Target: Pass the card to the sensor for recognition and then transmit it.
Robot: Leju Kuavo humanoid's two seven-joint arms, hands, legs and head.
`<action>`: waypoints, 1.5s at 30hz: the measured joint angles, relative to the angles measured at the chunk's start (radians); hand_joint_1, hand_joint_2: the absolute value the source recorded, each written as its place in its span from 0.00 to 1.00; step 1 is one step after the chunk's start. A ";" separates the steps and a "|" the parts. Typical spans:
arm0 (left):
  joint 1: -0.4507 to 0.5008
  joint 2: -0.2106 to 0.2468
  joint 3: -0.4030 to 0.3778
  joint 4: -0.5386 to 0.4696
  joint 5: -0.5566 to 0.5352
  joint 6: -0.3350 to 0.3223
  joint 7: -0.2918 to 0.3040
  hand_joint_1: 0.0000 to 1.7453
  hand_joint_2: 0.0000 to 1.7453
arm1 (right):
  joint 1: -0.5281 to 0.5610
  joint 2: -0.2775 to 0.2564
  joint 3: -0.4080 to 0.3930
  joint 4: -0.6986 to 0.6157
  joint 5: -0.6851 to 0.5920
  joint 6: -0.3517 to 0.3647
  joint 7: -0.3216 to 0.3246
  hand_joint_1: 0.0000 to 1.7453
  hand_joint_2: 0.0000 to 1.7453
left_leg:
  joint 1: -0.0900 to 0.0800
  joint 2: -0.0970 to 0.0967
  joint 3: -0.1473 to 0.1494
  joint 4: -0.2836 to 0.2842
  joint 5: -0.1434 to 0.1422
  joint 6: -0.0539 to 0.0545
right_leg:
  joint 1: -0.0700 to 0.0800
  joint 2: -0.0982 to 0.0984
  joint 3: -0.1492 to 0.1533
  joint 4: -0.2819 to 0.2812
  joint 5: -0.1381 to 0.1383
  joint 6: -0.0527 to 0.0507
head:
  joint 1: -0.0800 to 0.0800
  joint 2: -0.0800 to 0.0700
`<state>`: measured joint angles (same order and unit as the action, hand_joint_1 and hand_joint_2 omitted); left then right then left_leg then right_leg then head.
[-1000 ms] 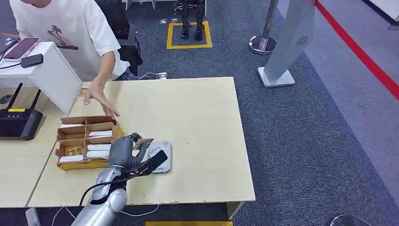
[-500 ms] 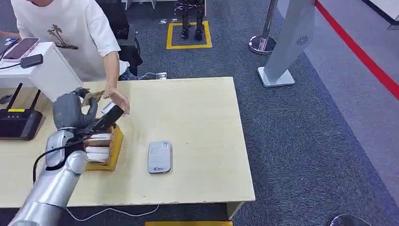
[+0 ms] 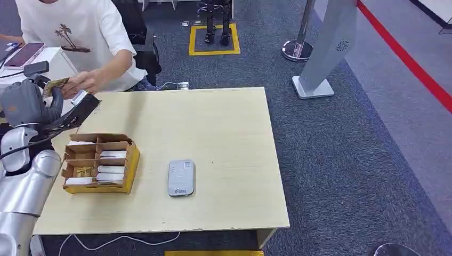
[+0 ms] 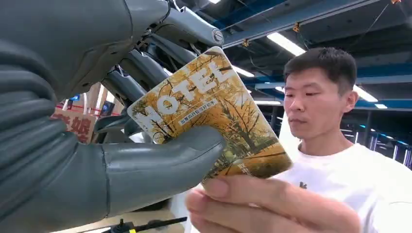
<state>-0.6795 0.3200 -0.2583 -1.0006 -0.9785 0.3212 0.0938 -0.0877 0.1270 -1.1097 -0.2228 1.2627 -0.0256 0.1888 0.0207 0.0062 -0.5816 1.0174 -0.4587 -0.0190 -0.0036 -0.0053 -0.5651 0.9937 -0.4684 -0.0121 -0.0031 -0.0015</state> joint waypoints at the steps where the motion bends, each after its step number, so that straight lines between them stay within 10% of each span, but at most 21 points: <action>1: -0.001 0.000 0.000 0.000 0.000 0.000 0.000 1.00 1.00 | 0.000 0.000 0.000 0.000 0.000 0.000 0.000 0.00 0.00 | 0.000 0.000 0.000 0.000 0.000 0.000 | 0.000 0.000 0.000 0.000 0.000 0.000 | 0.000 0.000; 23: 0.056 0.046 0.025 -0.063 0.050 -0.042 0.008 1.00 1.00 | 0.001 0.000 0.006 0.000 -0.018 0.000 -0.005 0.00 0.00 | 0.000 0.002 -0.001 0.000 0.000 0.000 | 0.000 0.002 -0.002 0.000 0.000 0.000 | 0.000 0.000; 24: 0.064 0.048 0.027 -0.071 0.053 -0.045 0.008 0.00 1.00 | 0.001 0.000 0.006 0.000 -0.018 -0.001 -0.005 0.00 0.00 | 0.000 0.002 -0.001 0.000 0.000 0.000 | 0.000 0.002 -0.002 0.000 0.000 0.000 | 0.000 0.000; 25: 0.070 0.051 0.030 -0.080 0.055 -0.046 0.007 0.00 1.00 | 0.001 0.000 0.006 0.000 -0.019 -0.002 -0.005 0.00 0.00 | 0.000 0.002 -0.001 0.000 0.000 0.000 | 0.000 0.002 -0.002 0.000 0.000 0.000 | 0.000 0.000; 26: 0.074 0.053 0.032 -0.088 0.053 -0.045 0.007 0.00 0.00 | 0.001 0.000 0.006 0.000 -0.019 -0.003 -0.005 0.00 0.00 | 0.000 0.002 -0.001 0.000 0.000 0.000 | 0.000 0.002 -0.002 0.000 0.000 0.000 | 0.000 0.000; 45: 0.085 0.093 0.037 -0.176 0.066 -0.091 0.000 0.00 0.00 | 0.002 0.000 0.006 0.000 -0.032 -0.004 -0.008 0.00 0.00 | 0.000 0.001 -0.001 0.000 0.000 0.000 | 0.000 0.002 -0.002 0.000 0.000 0.000 | 0.000 0.000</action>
<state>-0.5948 0.4131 -0.2213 -1.1768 -0.9125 0.2304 0.0938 -0.0860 0.1270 -1.1040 -0.2228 1.2311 -0.0294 0.1804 0.0207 0.0073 -0.5830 1.0174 -0.4586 -0.0192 -0.0036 -0.0037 -0.5670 0.9939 -0.4679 -0.0125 -0.0034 -0.0012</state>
